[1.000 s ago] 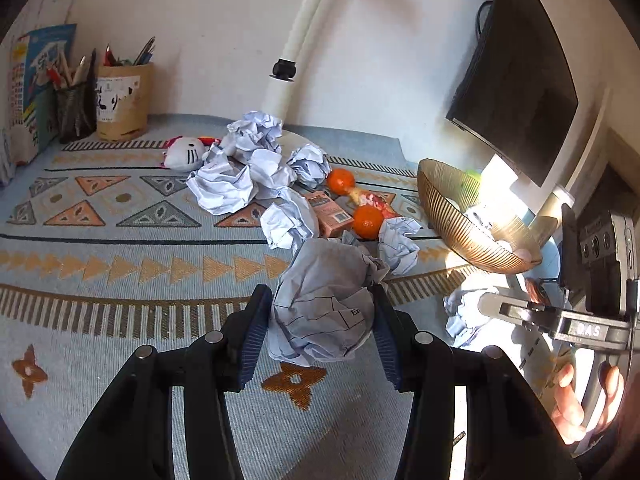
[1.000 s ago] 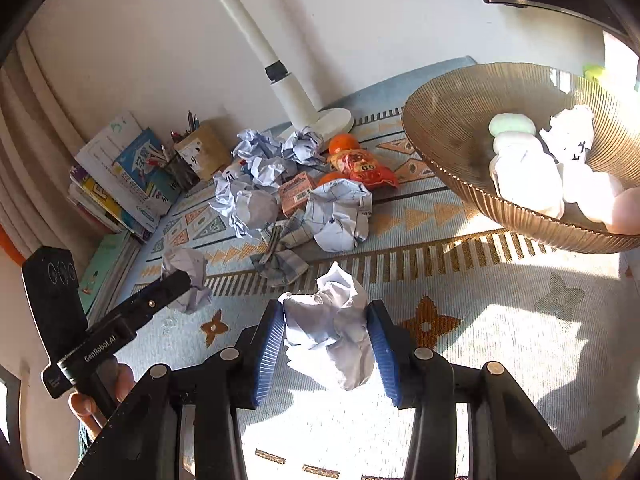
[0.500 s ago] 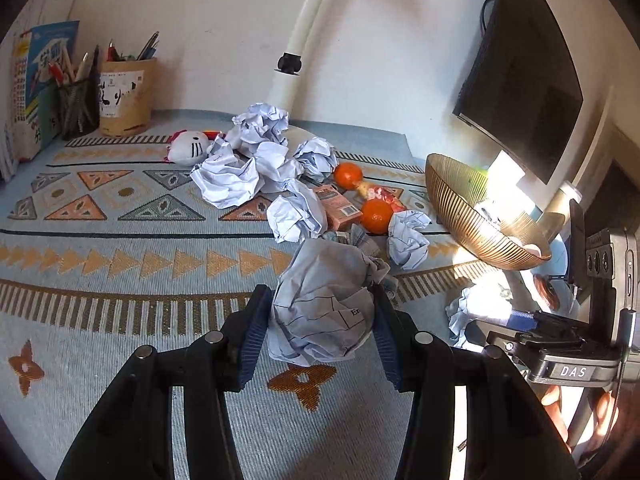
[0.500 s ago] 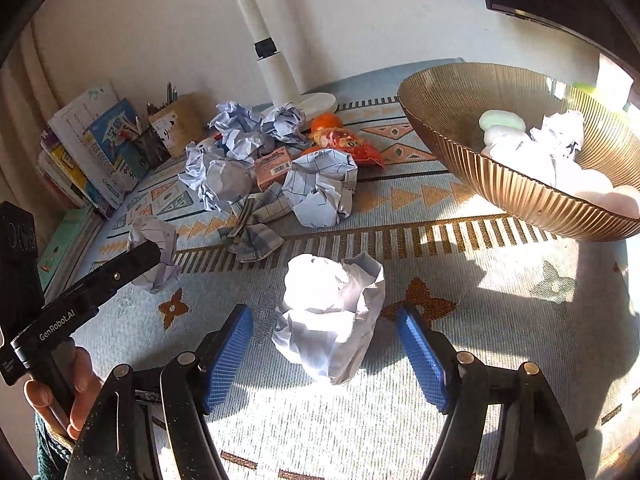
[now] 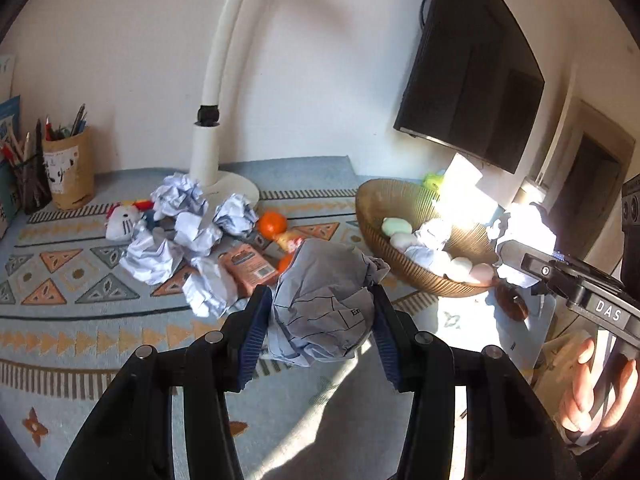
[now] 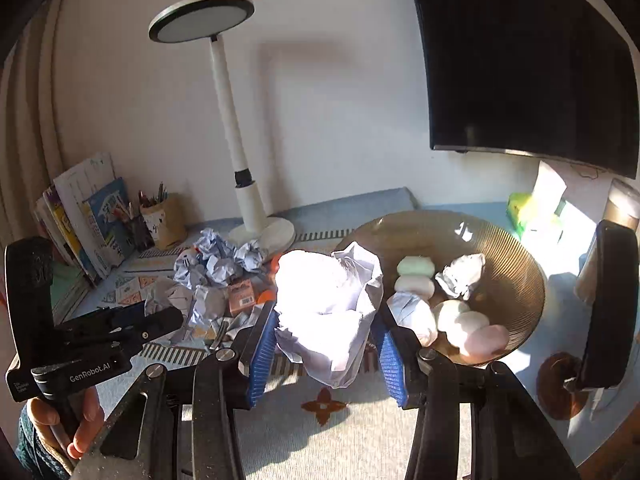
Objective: Organize objects
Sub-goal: 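Carry both paper balls into the amber bowl and open both tools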
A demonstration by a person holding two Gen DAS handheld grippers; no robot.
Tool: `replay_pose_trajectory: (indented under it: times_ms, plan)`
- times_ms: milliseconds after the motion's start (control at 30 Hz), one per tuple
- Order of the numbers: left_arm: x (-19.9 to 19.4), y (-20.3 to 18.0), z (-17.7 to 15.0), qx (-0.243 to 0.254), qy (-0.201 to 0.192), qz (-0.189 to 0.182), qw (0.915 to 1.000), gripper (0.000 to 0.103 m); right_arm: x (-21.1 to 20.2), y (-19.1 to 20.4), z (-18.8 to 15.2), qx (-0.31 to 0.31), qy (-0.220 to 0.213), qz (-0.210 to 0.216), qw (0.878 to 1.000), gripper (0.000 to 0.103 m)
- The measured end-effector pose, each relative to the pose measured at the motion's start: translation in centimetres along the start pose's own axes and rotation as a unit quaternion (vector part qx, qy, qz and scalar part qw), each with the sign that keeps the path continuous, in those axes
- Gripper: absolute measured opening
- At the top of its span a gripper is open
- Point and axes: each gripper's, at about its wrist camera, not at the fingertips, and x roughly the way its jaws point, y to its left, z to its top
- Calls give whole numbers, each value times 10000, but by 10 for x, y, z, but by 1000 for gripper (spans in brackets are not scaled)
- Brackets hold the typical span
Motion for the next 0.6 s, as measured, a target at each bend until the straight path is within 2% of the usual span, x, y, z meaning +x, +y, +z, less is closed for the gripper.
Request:
replay_pose_trajectory:
  times_ms: [133, 200, 333, 433, 533, 567, 600]
  plan:
    - [17, -45, 54, 280, -263, -337, 9987, 47, -24, -39, 40, 334, -675, -495, 9959, 46]
    - [33, -65, 72, 377, -356, -454, 9976, 47, -21, -56, 54, 459, -735, -870, 9924, 46]
    - [78, -92, 86, 444, -190, -610, 9970, 47, 15, -89, 65, 795, -304, -1149, 9897, 46]
    - [117, -101, 85, 422, 108, -596, 9973, 46, 48, -110, 61, 937, 158, -1395, 9857, 46]
    - [146, -104, 79, 354, 338, -545, 9973, 46, 68, -125, 53, 1049, 417, -1414, 9835, 46]
    - [153, -105, 77, 356, 380, -519, 9973, 48, 73, -127, 51, 1063, 471, -1451, 9826, 46]
    - [158, -106, 75, 350, 417, -532, 9971, 53, 77, -130, 49, 1076, 524, -1507, 9813, 52]
